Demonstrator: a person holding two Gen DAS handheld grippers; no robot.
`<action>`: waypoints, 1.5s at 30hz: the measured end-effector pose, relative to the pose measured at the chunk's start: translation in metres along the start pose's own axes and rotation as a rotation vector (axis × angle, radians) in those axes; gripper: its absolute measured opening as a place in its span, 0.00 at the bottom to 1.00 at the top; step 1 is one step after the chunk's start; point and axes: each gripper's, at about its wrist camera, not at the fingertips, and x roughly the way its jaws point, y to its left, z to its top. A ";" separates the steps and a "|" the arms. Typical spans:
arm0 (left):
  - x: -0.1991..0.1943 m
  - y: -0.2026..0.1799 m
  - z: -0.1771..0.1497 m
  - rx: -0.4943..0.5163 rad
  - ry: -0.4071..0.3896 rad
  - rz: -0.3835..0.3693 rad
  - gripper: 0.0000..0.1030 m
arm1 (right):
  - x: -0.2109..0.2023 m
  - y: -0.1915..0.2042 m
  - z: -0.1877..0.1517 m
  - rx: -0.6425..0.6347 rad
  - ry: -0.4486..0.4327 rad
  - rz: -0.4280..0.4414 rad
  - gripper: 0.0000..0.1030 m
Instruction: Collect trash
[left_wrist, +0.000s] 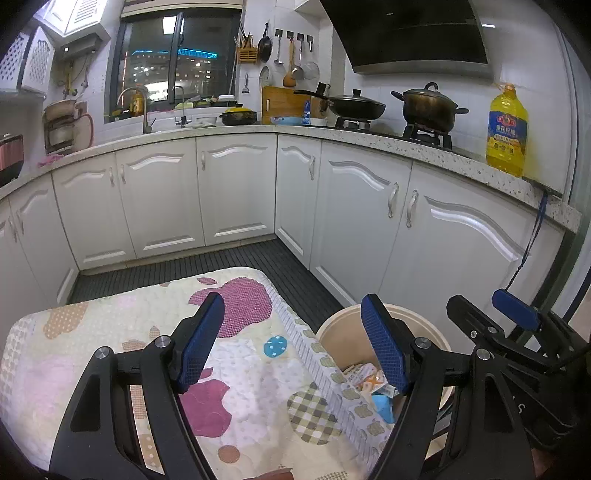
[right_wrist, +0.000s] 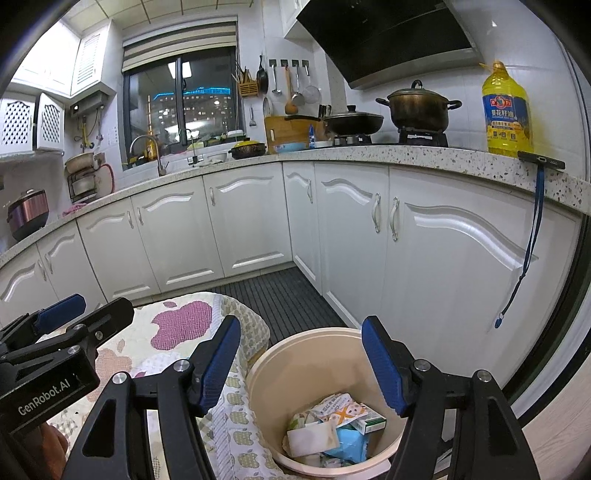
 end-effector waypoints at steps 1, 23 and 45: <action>0.000 0.000 0.000 -0.001 0.000 0.001 0.74 | 0.000 0.000 0.000 0.000 0.000 -0.001 0.66; 0.000 0.015 0.002 0.006 -0.009 0.037 0.74 | 0.001 -0.010 0.002 0.010 -0.004 -0.021 0.70; 0.000 0.021 0.002 0.002 -0.009 0.048 0.74 | 0.001 -0.013 0.004 0.021 0.002 -0.019 0.71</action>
